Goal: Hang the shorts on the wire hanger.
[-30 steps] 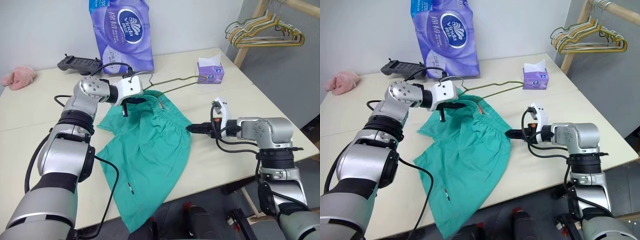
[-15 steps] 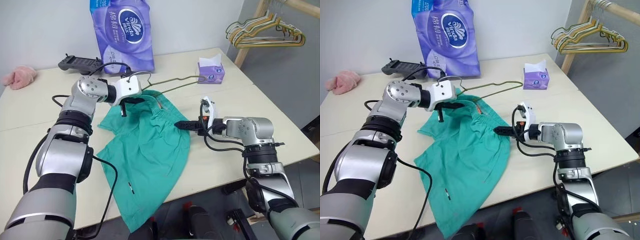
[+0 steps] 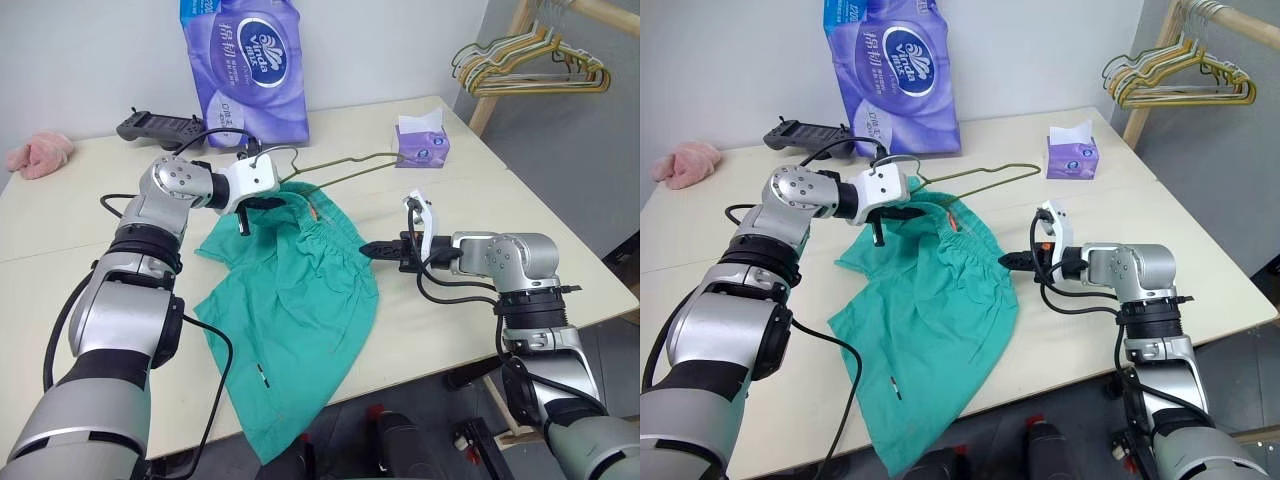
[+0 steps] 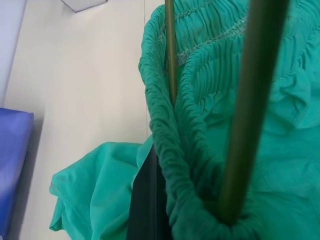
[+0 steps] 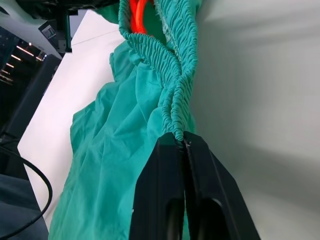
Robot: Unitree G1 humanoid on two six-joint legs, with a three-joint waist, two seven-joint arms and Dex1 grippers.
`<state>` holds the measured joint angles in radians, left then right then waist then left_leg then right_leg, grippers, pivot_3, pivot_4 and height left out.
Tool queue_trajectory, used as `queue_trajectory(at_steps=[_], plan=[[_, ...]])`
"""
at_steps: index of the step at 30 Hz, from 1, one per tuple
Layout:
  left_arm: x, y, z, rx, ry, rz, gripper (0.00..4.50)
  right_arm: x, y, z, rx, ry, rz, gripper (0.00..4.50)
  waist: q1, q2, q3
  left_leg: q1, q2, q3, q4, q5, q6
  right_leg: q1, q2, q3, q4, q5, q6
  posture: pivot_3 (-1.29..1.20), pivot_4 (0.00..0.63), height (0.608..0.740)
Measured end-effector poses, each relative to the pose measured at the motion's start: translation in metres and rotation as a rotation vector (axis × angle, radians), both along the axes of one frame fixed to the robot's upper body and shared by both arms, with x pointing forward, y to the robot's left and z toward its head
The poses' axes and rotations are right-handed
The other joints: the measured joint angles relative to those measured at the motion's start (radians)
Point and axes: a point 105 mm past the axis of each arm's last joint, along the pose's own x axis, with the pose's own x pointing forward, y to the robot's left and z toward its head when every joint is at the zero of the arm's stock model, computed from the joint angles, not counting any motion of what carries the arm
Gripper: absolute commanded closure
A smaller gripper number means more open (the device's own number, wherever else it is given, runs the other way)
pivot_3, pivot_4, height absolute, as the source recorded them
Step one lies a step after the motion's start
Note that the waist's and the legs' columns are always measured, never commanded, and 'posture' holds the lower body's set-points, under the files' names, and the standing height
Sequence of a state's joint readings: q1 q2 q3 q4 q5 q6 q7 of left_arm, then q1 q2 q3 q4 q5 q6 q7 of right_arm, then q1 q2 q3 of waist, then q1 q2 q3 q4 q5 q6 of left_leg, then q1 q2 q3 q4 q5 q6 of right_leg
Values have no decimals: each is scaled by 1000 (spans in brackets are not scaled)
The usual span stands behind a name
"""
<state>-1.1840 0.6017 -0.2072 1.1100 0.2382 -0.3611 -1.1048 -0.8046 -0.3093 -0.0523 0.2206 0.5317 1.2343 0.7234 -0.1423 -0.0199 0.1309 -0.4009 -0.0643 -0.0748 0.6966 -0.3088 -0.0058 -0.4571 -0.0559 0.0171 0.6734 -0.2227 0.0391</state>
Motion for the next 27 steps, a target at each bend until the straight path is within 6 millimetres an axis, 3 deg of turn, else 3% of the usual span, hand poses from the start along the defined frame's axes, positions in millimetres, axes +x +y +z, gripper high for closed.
queue_trajectory(at_steps=[7,13,16,18,21,27], plan=[[-1,1,0,1,2,-2,4500,0,-7,-3,-77,-34,15,4467,3,0,0,0,0,0,0,0,0,0,0,0,0,0,0,-87,112,740],[-14,-3,-17,-49,75,-77,4500,4,-60,2,-349,-243,69,4467,4,0,0,0,-1,1,0,0,0,0,0,-1,-1,0,1,-88,112,740],[-23,-10,-8,-126,74,-148,4500,9,-81,3,-433,-293,94,4467,4,0,0,0,0,2,0,0,0,0,0,0,-1,0,1,-89,105,740],[-29,-15,-3,-172,87,-189,4500,16,-97,16,-475,-346,96,4467,5,0,0,0,0,3,0,0,0,0,0,0,-2,-1,1,-93,101,740],[-36,-19,-3,-202,123,-222,4500,18,-106,36,-511,-421,124,4467,4,0,0,0,1,2,0,0,0,0,0,0,-2,-1,1,-98,98,740],[-46,-19,-8,-211,200,-245,4500,18,-105,31,-558,-448,187,4467,4,0,0,0,0,3,0,0,0,0,0,0,-2,-1,1,-101,91,740]])
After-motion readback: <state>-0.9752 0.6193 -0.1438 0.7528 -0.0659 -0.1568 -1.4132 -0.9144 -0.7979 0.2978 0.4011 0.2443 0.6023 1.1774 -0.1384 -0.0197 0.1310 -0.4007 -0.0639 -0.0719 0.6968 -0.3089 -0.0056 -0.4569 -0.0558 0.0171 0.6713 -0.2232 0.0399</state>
